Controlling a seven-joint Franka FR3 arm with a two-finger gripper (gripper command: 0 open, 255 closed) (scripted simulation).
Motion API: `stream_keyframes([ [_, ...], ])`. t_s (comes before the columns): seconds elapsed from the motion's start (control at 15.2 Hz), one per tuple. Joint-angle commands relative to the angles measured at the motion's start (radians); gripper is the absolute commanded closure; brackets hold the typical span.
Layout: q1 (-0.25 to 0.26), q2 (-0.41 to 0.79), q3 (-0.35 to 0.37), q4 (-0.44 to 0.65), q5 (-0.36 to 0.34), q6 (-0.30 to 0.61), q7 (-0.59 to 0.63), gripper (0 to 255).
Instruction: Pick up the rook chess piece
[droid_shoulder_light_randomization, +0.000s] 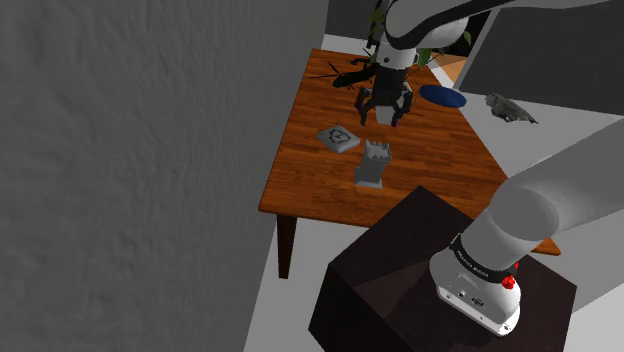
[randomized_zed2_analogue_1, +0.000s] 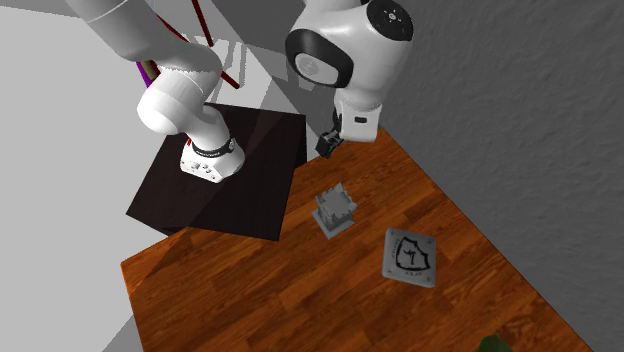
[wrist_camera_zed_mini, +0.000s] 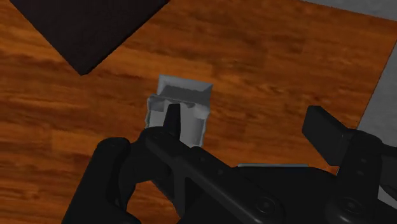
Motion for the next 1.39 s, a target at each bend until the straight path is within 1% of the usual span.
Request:
stream_keyframes([
  [0.0, -0.020, 0.076, -0.003, 0.003, 0.011, 0.054, 0.070, 0],
  [0.4, -0.068, 0.254, -0.027, -0.005, 0.050, 0.185, 0.241, 0],
  [0.86, -0.066, 0.330, -0.026, -0.031, 0.061, 0.285, 0.227, 0],
  [0.99, -0.065, 0.337, -0.026, -0.033, 0.062, 0.294, 0.226, 0],
  [1.06, -0.064, 0.339, -0.025, -0.031, 0.063, 0.294, 0.227, 255],
  [1.32, -0.064, 0.339, -0.025, -0.030, 0.063, 0.294, 0.228, 255],
])
